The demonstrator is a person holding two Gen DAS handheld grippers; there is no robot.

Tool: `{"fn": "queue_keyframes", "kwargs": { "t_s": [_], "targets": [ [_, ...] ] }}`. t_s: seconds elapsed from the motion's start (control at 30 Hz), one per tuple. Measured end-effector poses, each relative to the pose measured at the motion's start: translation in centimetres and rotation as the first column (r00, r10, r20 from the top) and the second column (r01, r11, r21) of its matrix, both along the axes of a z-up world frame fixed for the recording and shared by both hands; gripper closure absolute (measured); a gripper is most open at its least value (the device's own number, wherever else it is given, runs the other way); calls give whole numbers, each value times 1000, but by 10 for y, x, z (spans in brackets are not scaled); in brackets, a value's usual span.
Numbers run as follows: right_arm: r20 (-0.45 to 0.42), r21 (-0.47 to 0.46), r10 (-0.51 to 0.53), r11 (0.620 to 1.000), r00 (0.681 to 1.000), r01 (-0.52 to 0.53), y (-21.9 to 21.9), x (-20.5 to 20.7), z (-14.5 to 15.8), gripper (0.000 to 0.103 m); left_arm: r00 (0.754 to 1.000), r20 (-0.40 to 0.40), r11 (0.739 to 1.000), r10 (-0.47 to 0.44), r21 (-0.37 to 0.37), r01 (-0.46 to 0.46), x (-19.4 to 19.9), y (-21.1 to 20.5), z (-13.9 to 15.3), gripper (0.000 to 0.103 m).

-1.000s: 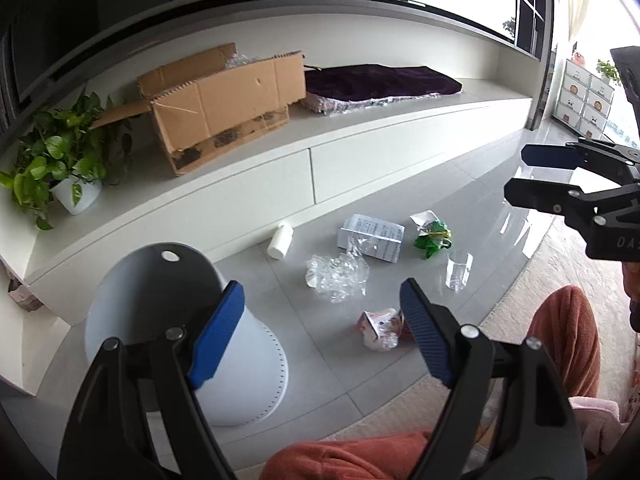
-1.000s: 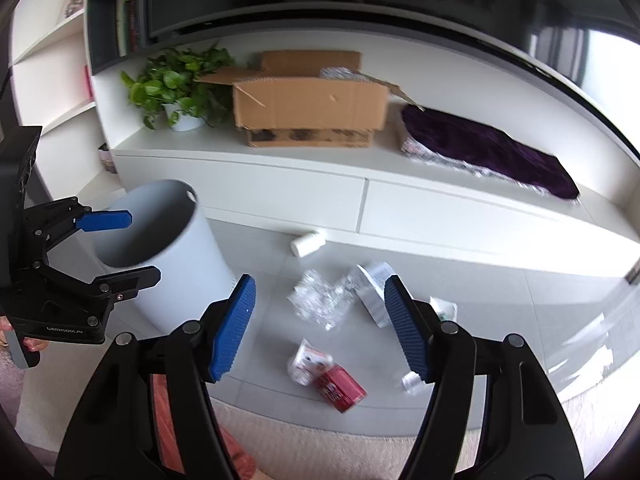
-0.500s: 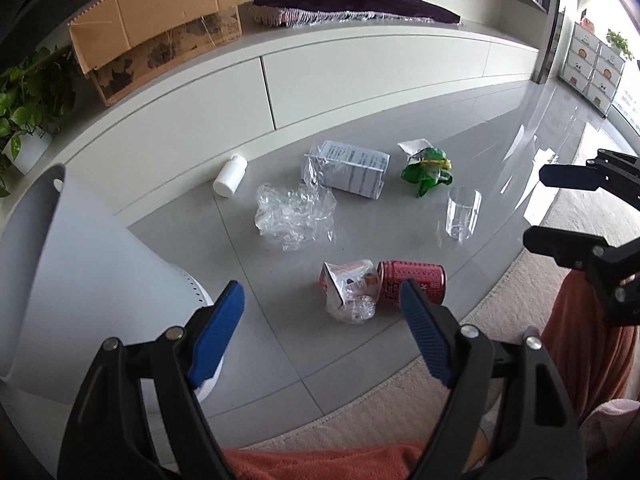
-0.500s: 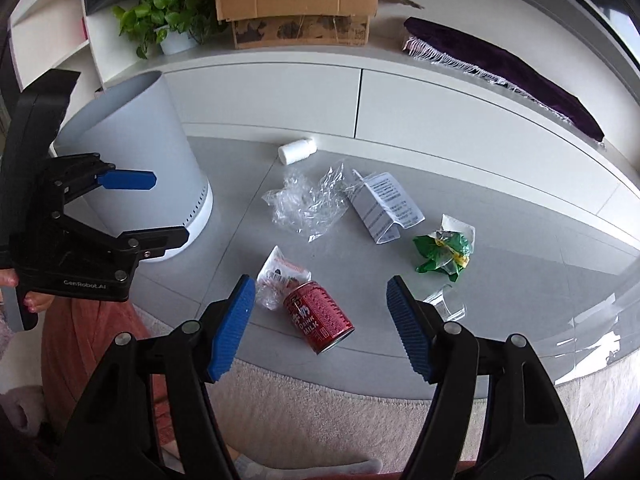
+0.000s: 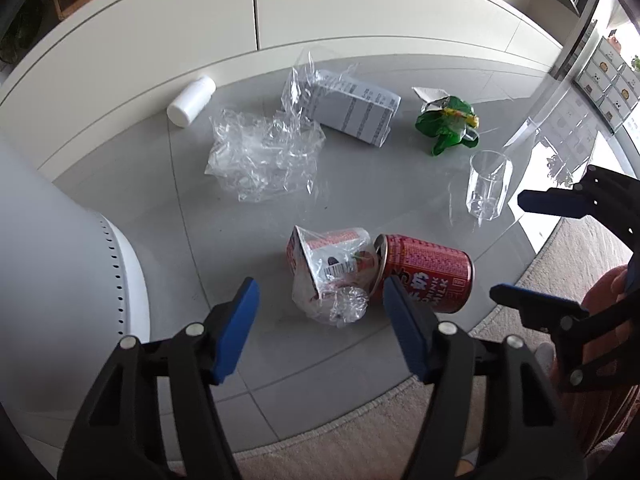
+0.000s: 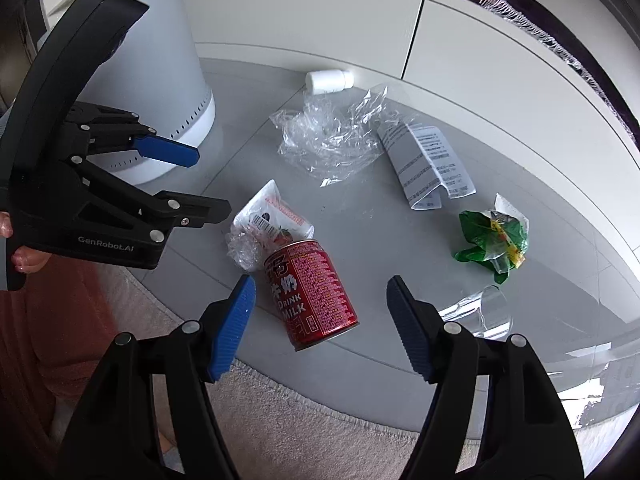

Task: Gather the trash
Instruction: 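Move both open tools back toward the red can and plastic wrapper, then close the left tool on the wrapped carton while the right tool grasps the red can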

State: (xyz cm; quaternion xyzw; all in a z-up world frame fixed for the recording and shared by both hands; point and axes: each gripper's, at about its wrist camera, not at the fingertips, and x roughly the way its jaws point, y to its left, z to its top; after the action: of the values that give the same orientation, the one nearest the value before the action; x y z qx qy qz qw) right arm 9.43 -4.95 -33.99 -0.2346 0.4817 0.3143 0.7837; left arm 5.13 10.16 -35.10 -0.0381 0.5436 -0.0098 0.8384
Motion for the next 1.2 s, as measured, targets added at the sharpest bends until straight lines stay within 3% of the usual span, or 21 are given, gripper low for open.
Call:
{"fn": "queue_keyframes", "kwargs": {
  "t_s": [0.2, 0.53, 1.0, 1.2],
  "targets": [
    [-55, -35, 42, 998, 998, -44, 8, 15, -37, 37, 998, -67, 1000, 15, -25, -16, 13, 5, -37, 51],
    [-104, -65, 66, 995, 992, -73, 13, 24, -73, 37, 992, -125, 999, 2, -45, -8, 22, 6, -67, 75],
    [-108, -87, 119, 988, 987, -129, 21, 15, -87, 43, 992, -129, 1000, -16, -13, 15, 28, -6, -79, 94],
    [-119, -72, 121, 989, 986, -130, 20, 13, -85, 44, 993, -115, 1000, 2, -22, -5, 26, 1, -72, 98]
  ]
}}
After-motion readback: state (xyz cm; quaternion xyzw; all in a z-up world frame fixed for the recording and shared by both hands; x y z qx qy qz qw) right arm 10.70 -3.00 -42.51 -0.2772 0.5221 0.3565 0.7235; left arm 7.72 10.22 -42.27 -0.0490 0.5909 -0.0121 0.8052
